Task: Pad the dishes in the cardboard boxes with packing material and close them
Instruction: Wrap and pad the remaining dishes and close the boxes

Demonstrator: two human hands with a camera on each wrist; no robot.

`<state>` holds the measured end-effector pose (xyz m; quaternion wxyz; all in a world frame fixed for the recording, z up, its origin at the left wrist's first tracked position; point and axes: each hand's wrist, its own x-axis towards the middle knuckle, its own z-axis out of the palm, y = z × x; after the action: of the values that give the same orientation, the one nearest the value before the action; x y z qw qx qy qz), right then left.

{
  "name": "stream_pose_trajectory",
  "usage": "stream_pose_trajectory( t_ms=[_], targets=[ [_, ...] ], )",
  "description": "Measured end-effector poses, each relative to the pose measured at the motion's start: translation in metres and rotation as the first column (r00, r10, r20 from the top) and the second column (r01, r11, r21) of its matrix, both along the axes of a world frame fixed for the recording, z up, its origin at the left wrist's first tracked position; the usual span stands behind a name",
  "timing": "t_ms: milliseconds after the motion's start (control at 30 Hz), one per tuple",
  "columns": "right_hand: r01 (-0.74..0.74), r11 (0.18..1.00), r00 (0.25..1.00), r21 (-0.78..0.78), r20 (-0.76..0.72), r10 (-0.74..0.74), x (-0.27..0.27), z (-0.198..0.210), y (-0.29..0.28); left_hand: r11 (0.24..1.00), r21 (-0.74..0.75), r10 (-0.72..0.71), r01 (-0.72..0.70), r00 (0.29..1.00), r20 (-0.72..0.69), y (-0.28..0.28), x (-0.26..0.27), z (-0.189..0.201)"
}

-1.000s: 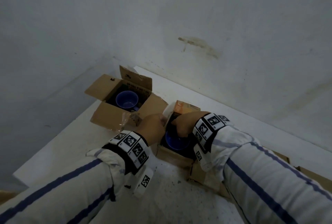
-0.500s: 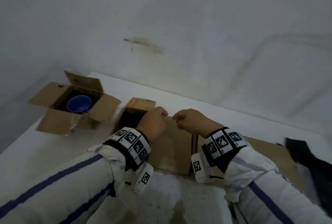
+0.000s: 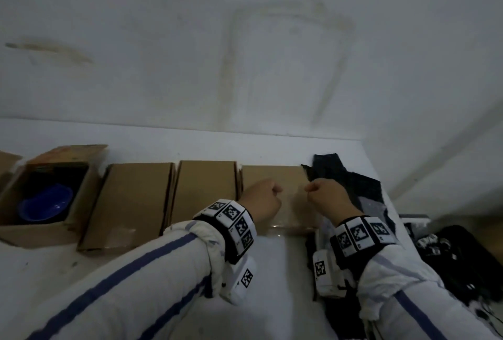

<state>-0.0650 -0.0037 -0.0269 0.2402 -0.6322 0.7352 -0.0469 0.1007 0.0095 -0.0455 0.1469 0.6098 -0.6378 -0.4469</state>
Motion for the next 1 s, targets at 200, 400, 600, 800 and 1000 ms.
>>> stream_pose_trajectory(
  t_ms=[200,400,600,800,1000],
  targets=[
    [0.162,0.982,0.971,0.094,-0.190,-0.143,-0.074,-0.023,0.012,0.998,0.022,-0.063,0.063,0.998,-0.006,-0.004,-0.046,-0.015],
    [0.134,0.989,0.976,0.068,-0.182,-0.120,-0.085,-0.053,0.017,1.000,-0.014,-0.027,0.027,1.000,0.011,-0.004,-0.057,-0.024],
    [0.141,0.990,0.989,-0.031,-0.035,-0.142,-0.083,-0.014,0.008,1.000,-0.005,0.009,-0.009,0.991,-0.133,0.002,-0.053,-0.012],
    [0.243,0.948,0.880,-0.205,0.459,-0.127,-0.029,0.042,-0.017,0.990,0.129,0.010,0.062,0.868,-0.497,0.011,-0.046,0.025],
    [0.074,0.977,0.802,-0.199,0.595,0.060,0.053,0.052,-0.015,0.971,0.088,0.236,-0.223,0.832,-0.502,0.012,0.013,0.039]
  ],
)
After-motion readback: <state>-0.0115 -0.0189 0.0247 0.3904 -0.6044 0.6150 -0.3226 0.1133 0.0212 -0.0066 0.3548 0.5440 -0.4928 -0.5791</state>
